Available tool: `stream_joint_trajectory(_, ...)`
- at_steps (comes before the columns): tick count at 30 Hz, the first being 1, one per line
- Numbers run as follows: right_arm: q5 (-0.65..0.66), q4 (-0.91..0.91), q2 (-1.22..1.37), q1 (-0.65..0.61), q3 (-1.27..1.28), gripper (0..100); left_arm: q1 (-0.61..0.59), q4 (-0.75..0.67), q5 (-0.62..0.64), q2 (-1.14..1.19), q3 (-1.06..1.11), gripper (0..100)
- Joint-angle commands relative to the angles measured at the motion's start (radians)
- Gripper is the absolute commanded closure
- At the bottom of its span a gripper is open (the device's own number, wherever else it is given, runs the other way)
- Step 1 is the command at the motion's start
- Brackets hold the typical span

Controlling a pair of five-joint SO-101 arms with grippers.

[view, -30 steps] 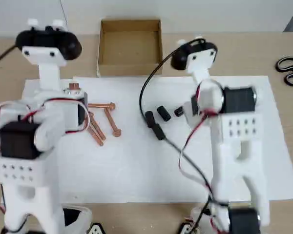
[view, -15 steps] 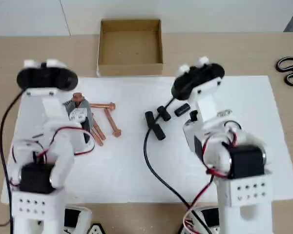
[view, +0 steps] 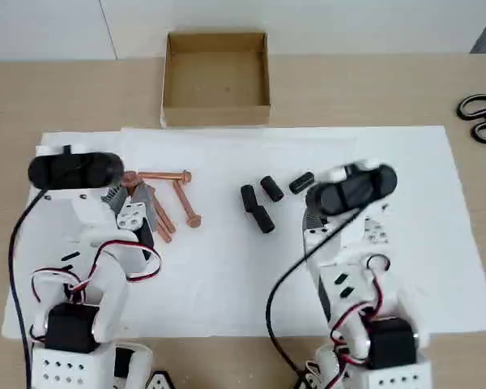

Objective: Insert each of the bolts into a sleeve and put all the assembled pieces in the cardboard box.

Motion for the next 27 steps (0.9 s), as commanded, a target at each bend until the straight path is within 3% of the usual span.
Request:
stream_joint_trajectory(1, -0.008, -0.156, -0.142, -0.005, 0.152, 99.4, 0.006, -0.055, 0.055, -0.017, -0.004, 99)
stream_joint_trajectory(4, -0.008, -0.231, -0.213, -0.038, 0.247, 99.5, 0.035, -0.098, 0.061, -0.015, -0.002, 99)
stream_joint_trajectory(10, -0.011, -0.239, -0.245, -0.105, 0.281, 99.5, 0.227, -0.195, 0.063, 0.029, -0.01, 99)
stream_joint_trajectory(14, -0.011, -0.216, -0.246, -0.151, 0.293, 99.5, 0.242, -0.285, 0.066, 0.176, -0.053, 99)
stream_joint_trajectory(20, -0.012, -0.157, -0.246, -0.219, 0.295, 99.5, 0.25, -0.367, 0.169, 0.393, -0.219, 99)
stream_joint_trajectory(27, -0.012, -0.15, -0.245, -0.312, 0.301, 99.5, 0.367, -0.517, 0.175, 0.494, -0.202, 99)
